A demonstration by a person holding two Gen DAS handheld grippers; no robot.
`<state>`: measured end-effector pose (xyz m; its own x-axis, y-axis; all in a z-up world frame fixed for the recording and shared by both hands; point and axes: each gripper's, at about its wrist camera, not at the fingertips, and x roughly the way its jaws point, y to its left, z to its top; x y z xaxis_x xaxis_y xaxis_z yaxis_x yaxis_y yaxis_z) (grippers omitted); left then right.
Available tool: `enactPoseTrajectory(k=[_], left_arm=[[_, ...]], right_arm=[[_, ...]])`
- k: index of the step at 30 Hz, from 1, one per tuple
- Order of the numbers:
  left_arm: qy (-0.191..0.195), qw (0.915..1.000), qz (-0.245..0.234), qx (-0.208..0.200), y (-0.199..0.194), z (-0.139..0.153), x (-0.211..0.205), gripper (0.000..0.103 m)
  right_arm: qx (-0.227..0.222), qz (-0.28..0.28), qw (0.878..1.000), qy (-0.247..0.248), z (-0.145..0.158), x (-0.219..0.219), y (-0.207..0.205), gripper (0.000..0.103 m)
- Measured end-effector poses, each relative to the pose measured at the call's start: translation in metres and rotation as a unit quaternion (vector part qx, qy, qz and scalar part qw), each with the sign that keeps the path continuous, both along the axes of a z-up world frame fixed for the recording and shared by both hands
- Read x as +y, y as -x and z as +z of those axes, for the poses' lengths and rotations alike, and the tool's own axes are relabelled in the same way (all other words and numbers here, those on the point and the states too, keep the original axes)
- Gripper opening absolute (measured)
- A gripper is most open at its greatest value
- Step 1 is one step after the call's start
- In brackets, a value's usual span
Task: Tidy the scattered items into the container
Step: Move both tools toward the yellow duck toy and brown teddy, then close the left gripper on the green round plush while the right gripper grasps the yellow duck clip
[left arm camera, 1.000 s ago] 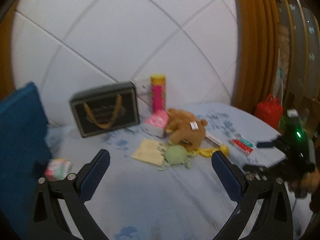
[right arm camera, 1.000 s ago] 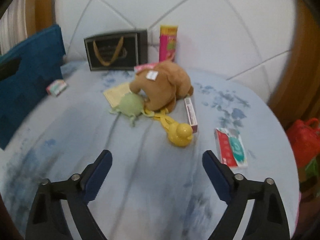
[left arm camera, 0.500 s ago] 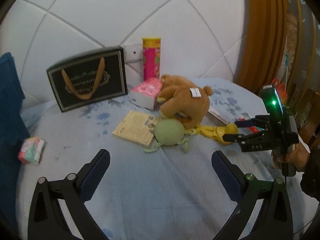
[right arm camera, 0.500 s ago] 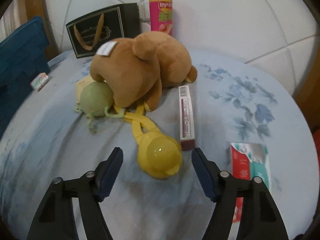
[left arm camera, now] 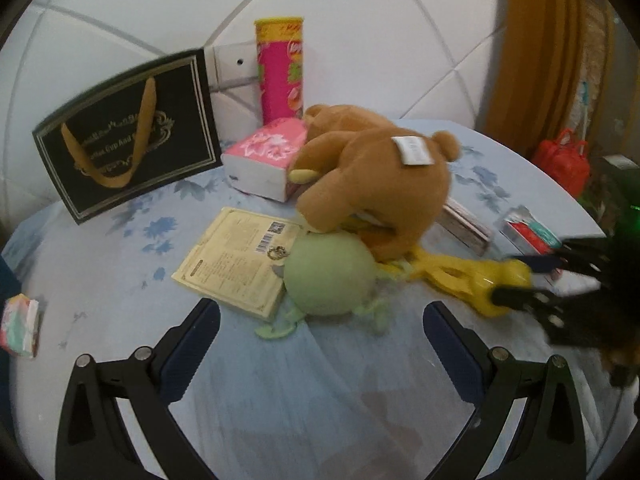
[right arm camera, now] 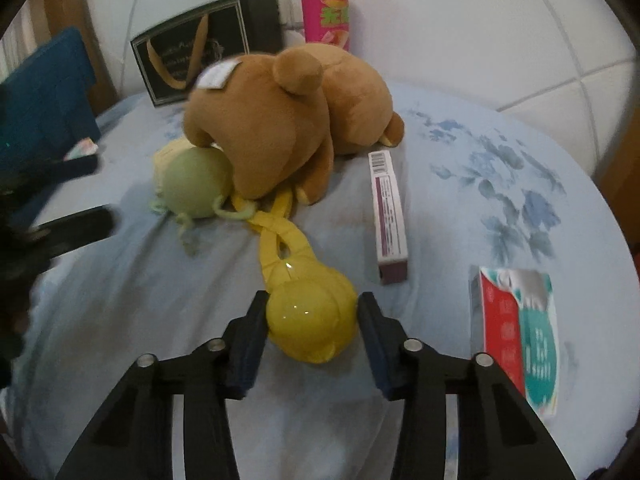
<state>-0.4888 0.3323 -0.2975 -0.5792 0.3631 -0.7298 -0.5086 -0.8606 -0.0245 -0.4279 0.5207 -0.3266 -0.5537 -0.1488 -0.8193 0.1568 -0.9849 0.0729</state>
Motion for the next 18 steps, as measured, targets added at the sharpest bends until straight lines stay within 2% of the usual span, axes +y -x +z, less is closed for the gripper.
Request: enactPoseTrajectory(k=[4, 7, 11, 13, 14, 15, 17, 18], left_arm=[[0.007, 1.0, 0.006, -0.005, 0.014, -0.008, 0.009, 0.103], [0.013, 0.9998, -0.014, 0.004, 0.017, -0.013, 0.019, 0.103], [0.031, 0.9984, -0.047, -0.004, 0.027, -0.027, 0.037, 0.103], [0.046, 0.998, -0.044, -0.005, 0.034, -0.032, 0.041, 0.103], [0.047, 0.998, -0.043, -0.008, 0.036, -0.034, 0.04, 0.098], [0.046, 0.998, -0.042, -0.012, 0.037, -0.035, 0.039, 0.078], [0.046, 0.9979, -0.04, -0.02, 0.04, -0.039, 0.037, 0.067], [0.046, 0.9979, -0.039, -0.025, 0.041, -0.041, 0.037, 0.065]], right_arm=[[-0.007, -0.014, 1.0, 0.004, 0.003, 0.003, -0.014, 0.043], [-0.006, -0.03, 0.999, 0.017, 0.008, 0.008, -0.029, 0.042], [0.0, -0.036, 0.999, 0.03, 0.017, 0.006, -0.053, 0.033], [0.004, -0.032, 0.999, 0.025, 0.02, 0.001, -0.058, 0.033], [0.004, -0.03, 0.999, 0.018, 0.019, -0.001, -0.059, 0.033], [0.004, -0.028, 1.0, 0.013, 0.019, -0.002, -0.059, 0.033], [0.001, -0.029, 0.999, 0.013, 0.015, -0.002, -0.059, 0.033], [-0.001, -0.03, 0.999, 0.013, 0.014, -0.002, -0.059, 0.033]])
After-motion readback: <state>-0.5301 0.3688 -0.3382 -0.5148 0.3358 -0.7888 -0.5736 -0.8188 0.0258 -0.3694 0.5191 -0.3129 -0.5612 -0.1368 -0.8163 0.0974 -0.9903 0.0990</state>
